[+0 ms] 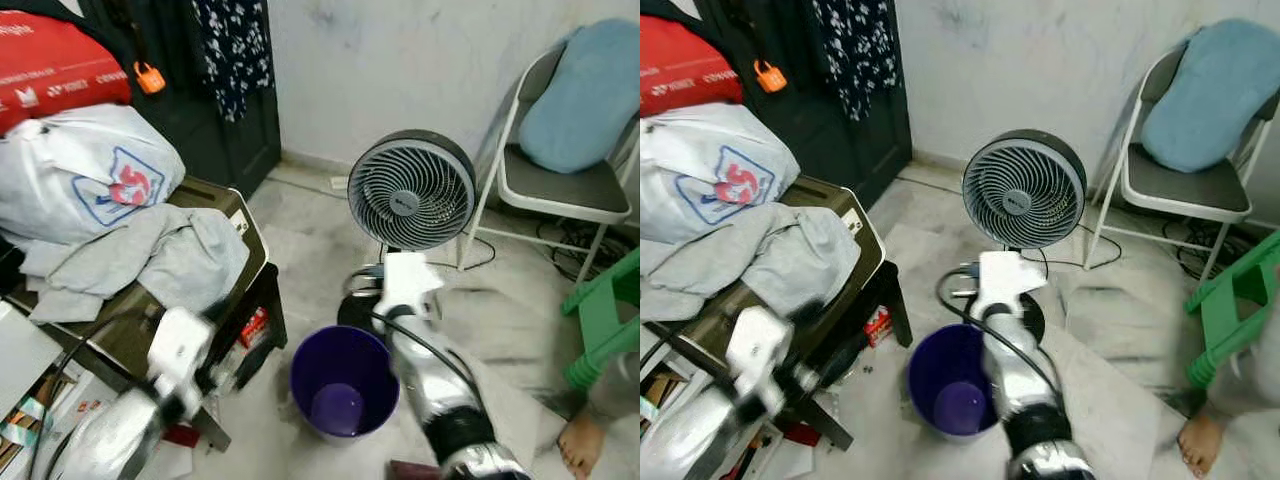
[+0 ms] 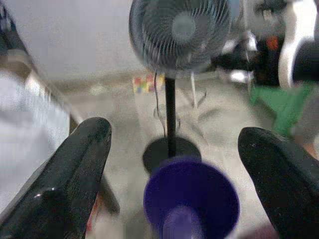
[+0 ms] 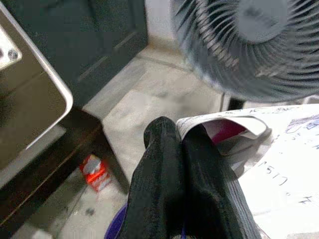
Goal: Clean up the room
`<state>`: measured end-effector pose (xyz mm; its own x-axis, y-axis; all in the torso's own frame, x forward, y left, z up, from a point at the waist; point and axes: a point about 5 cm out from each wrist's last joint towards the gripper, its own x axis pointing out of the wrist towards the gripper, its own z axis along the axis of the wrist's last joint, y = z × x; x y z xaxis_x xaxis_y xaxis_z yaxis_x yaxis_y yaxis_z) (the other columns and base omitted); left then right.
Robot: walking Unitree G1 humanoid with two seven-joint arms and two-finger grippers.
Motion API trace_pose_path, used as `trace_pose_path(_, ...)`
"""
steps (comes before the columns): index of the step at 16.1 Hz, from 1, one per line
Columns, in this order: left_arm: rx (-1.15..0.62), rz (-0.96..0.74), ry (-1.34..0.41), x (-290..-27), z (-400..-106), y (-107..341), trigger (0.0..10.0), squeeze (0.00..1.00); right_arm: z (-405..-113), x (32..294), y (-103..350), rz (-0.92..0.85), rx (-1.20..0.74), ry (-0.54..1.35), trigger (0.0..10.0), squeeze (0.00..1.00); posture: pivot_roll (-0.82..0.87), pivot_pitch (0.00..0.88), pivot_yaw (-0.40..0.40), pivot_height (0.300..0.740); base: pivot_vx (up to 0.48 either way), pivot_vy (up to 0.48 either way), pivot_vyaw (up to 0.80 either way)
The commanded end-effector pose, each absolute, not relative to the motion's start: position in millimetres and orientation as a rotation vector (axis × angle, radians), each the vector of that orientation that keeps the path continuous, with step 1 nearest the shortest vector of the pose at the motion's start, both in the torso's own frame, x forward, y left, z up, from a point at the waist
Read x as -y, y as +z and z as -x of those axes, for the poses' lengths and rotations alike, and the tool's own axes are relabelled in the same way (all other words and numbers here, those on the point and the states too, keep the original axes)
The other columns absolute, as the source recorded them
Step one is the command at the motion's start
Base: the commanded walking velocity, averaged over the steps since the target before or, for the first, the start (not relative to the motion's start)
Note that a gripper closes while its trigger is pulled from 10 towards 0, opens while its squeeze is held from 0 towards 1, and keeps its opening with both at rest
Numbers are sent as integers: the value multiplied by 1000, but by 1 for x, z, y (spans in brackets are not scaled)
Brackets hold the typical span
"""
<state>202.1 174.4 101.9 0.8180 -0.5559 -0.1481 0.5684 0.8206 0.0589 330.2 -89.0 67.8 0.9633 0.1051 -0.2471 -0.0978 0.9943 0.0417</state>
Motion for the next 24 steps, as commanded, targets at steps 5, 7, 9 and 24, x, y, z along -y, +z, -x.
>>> trace_pose_path(5,-189,-140,-581,-193,-175,106,10000,0,-336,92,53,8,-338,45,10000,0,205,181,41,740,0,0,0)
trace_pose_path(7,-194,-142,-609,-189,-173,107,10000,0,-339,89,53,33,-343,41,10000,0,217,195,50,740,0,0,0)
trace_pose_path(9,-187,-153,-623,-183,-170,113,10000,0,-339,85,51,46,-367,34,10000,0,257,221,65,740,0,0,0)
trace_pose_path(24,-242,-165,-632,-188,-150,127,10000,0,-330,95,33,124,-471,-96,10000,0,299,304,117,740,0,0,0)
